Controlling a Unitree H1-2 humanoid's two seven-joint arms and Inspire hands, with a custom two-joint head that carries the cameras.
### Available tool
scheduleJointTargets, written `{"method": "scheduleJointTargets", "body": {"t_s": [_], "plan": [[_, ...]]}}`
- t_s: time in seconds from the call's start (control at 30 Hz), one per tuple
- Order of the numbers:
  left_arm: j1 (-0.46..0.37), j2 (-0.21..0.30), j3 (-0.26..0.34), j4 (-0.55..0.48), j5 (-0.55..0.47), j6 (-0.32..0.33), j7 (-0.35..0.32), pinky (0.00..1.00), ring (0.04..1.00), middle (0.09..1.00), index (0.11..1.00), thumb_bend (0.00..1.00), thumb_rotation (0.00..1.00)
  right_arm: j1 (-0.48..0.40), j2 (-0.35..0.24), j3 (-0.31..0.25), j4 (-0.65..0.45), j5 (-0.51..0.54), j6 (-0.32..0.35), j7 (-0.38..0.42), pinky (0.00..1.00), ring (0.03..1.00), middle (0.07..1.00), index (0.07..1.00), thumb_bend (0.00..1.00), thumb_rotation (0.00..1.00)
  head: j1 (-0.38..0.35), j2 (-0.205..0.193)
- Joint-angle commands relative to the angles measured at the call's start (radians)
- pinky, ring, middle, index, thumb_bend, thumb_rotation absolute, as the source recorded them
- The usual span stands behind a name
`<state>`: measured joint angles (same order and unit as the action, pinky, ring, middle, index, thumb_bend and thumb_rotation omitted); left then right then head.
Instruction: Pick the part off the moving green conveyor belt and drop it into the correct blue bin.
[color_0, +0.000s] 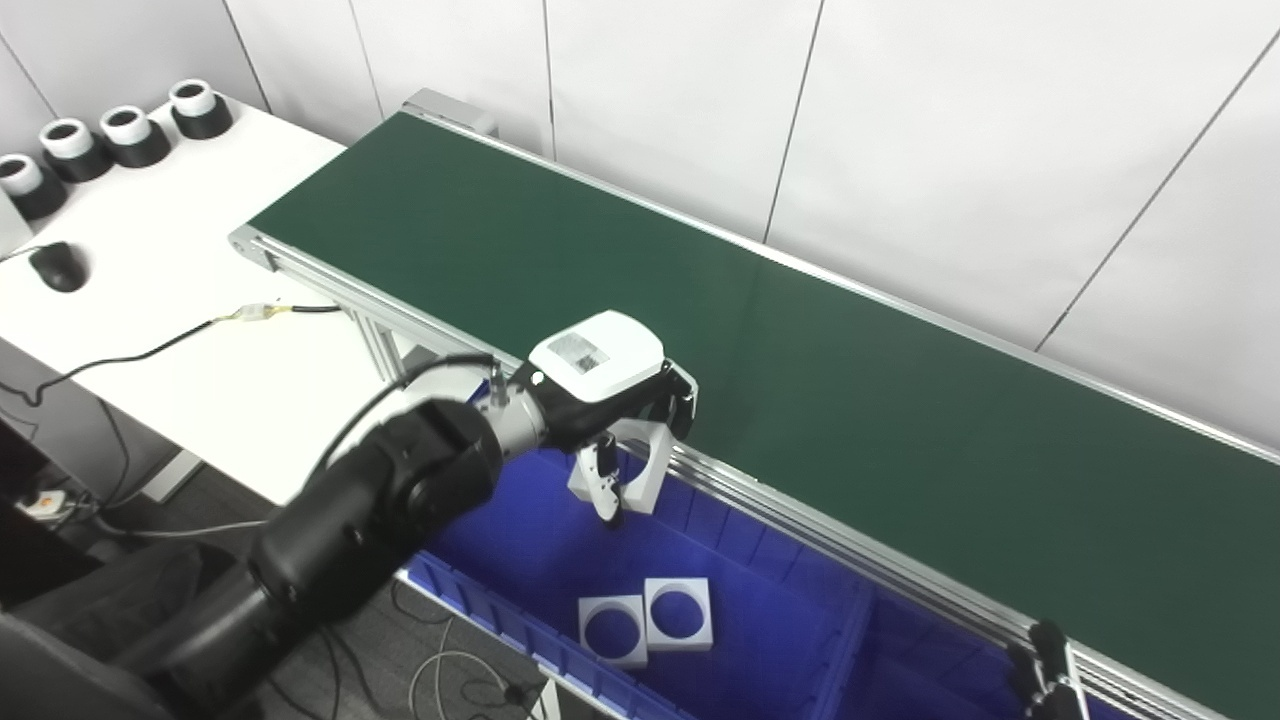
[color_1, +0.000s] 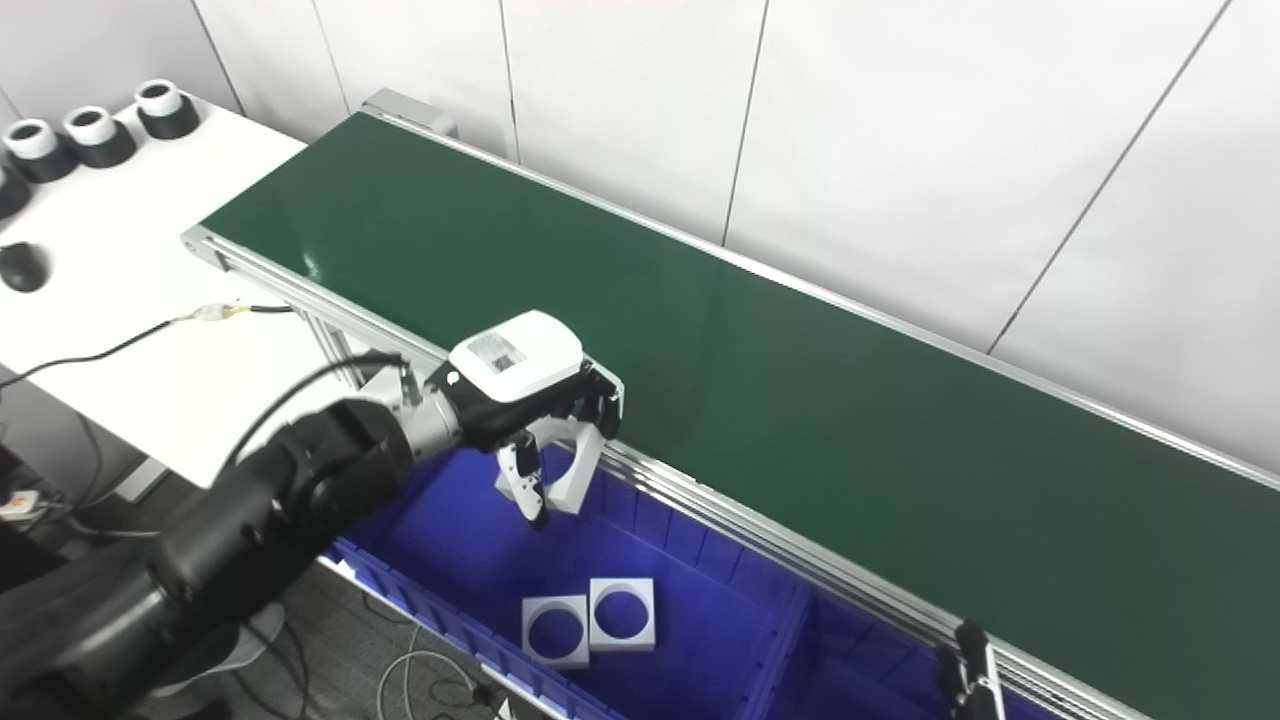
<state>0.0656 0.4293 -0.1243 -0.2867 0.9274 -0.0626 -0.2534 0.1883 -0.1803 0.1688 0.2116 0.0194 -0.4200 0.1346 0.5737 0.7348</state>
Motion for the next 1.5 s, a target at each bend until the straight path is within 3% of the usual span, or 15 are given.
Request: {"method": "scheduleJointTargets", "body": {"t_s": [0.0,0.03,0.1,0.17,0.27,0.57,0.83,0.93,1.03,1.3,1.4,1.43,1.47], "plan": [[0.0,-0.008,0.021,0.008,0.034,-0.009,0.117,0.37,0.402,0.446,0.506,0.52,0.0,-0.007,0.008,-0.018,-0.013,0.006,-0.05,0.016,0.96,0.959,0.994,1.0,0.88,0.98,-0.002,0.002],[0.003,-0.012,0.021,0.014,0.039,-0.011,0.134,0.38,0.412,0.454,0.503,0.52,0.0,-0.006,0.01,-0.023,-0.013,0.005,-0.05,0.02,0.96,0.957,0.993,1.0,0.88,0.98,-0.002,0.002],[0.035,-0.043,0.014,0.106,0.073,-0.063,0.318,0.39,0.42,0.456,0.507,0.52,0.0,-0.004,0.013,-0.033,-0.014,0.007,-0.05,0.027,0.95,0.955,0.989,1.0,0.88,0.98,0.002,0.006],[0.047,-0.055,0.002,0.163,0.09,-0.092,0.42,0.4,0.423,0.457,0.509,0.52,0.0,-0.003,0.016,-0.041,-0.015,0.015,-0.05,0.039,0.95,0.954,0.988,1.0,0.88,0.98,0.008,0.006],[0.039,-0.045,-0.023,0.212,0.103,-0.108,0.464,0.4,0.43,0.457,0.507,0.52,0.0,-0.006,0.02,-0.051,-0.015,0.023,-0.05,0.058,0.96,0.959,0.985,1.0,0.88,0.97,0.01,-0.001],[0.0,0.023,-0.115,0.304,0.193,-0.124,0.497,0.34,0.373,0.427,0.517,0.52,0.0,-0.011,0.042,-0.075,-0.013,0.001,-0.05,0.062,0.94,0.95,0.978,1.0,0.9,0.98,0.001,-0.002],[0.001,0.034,-0.147,0.3,0.217,-0.071,0.42,0.4,0.438,0.487,0.483,0.52,0.0,-0.005,0.051,-0.078,-0.038,0.004,-0.05,0.076,0.95,0.954,0.982,1.0,0.87,0.97,-0.009,-0.001],[0.005,0.039,-0.155,0.263,0.219,-0.02,0.292,0.4,0.436,0.481,0.49,0.52,0.0,-0.006,0.052,-0.082,-0.037,0.008,-0.05,0.081,0.94,0.952,0.982,1.0,0.86,0.98,-0.009,-0.003],[0.005,0.041,-0.16,0.244,0.22,0.007,0.233,0.43,0.454,0.481,0.491,0.52,0.0,-0.007,0.053,-0.086,-0.036,0.016,-0.05,0.091,0.95,0.958,0.982,1.0,0.86,0.97,-0.012,-0.002],[0.006,0.038,-0.156,0.232,0.217,0.024,0.207,0.43,0.45,0.472,0.498,0.52,0.0,-0.002,0.054,-0.083,-0.046,-0.001,-0.05,0.084,0.95,0.959,0.986,1.0,0.86,0.98,-0.016,-0.005],[0.008,0.045,-0.159,0.224,0.224,0.035,0.183,0.46,0.504,0.493,0.487,0.52,0.0,0.0,0.056,-0.082,-0.048,0.002,-0.05,0.087,0.96,0.962,0.985,1.0,0.85,0.97,-0.024,-0.004],[0.009,0.046,-0.16,0.22,0.228,0.039,0.174,0.5,0.55,0.565,0.553,0.75,0.11,0.0,0.057,-0.081,-0.048,0.002,-0.05,0.087,0.96,0.963,0.987,1.0,0.85,0.97,-0.024,-0.004],[0.009,0.049,-0.161,0.211,0.232,0.044,0.155,0.52,0.574,0.602,0.587,0.87,0.16,0.001,0.057,-0.081,-0.049,0.0,-0.05,0.085,0.96,0.964,0.987,1.0,0.85,0.97,-0.024,-0.004]]}}
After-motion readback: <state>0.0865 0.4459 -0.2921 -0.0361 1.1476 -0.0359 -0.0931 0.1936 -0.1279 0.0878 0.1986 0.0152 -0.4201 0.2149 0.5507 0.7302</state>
